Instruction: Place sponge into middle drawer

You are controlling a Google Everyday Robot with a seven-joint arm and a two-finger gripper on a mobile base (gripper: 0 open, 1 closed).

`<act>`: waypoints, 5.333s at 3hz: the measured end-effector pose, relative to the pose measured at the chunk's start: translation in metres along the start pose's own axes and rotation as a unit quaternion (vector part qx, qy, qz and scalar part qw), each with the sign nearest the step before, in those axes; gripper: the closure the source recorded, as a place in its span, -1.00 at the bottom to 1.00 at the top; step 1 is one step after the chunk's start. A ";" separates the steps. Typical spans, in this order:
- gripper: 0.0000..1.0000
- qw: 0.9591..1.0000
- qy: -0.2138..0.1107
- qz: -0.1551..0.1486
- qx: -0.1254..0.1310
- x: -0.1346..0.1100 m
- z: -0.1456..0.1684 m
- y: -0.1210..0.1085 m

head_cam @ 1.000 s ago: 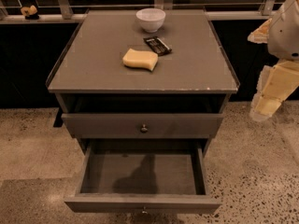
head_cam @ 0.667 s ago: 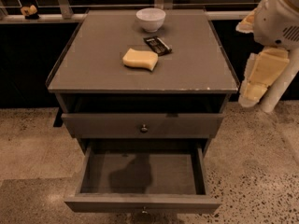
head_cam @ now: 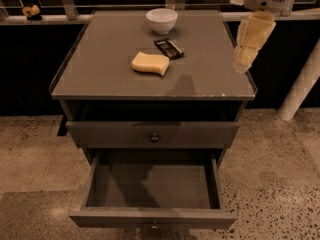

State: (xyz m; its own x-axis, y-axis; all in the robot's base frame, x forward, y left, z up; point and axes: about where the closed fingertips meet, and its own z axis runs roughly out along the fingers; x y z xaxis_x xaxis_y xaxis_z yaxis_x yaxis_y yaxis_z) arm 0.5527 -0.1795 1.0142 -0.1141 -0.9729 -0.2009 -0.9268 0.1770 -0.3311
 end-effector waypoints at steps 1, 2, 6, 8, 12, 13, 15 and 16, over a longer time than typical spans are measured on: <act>-1.00 1.000 -0.020 -0.012 -0.008 -0.020 0.007 -0.032; -1.00 0.999 -0.033 -0.011 0.015 -0.025 -0.003 -0.045; -1.00 0.981 -0.140 -0.063 -0.115 -0.079 0.147 -0.070; -1.00 0.980 -0.130 -0.099 -0.114 -0.123 0.192 -0.078; -0.64 0.964 -0.179 -0.116 -0.161 -0.171 0.278 -0.079; -0.16 0.964 -0.180 -0.116 -0.160 -0.171 0.278 -0.079; 0.77 0.964 -0.180 -0.116 -0.160 -0.171 0.278 -0.079; 1.00 0.964 -0.180 -0.116 -0.160 -0.171 0.278 -0.079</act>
Offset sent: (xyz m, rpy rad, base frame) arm 0.0288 0.0126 0.0068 0.0240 0.0060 0.0336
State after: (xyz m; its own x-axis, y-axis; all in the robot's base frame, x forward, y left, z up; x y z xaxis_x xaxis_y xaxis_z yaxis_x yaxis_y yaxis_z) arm 0.7446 0.0139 0.8183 0.1881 -0.8564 -0.4808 -0.9818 -0.1508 -0.1154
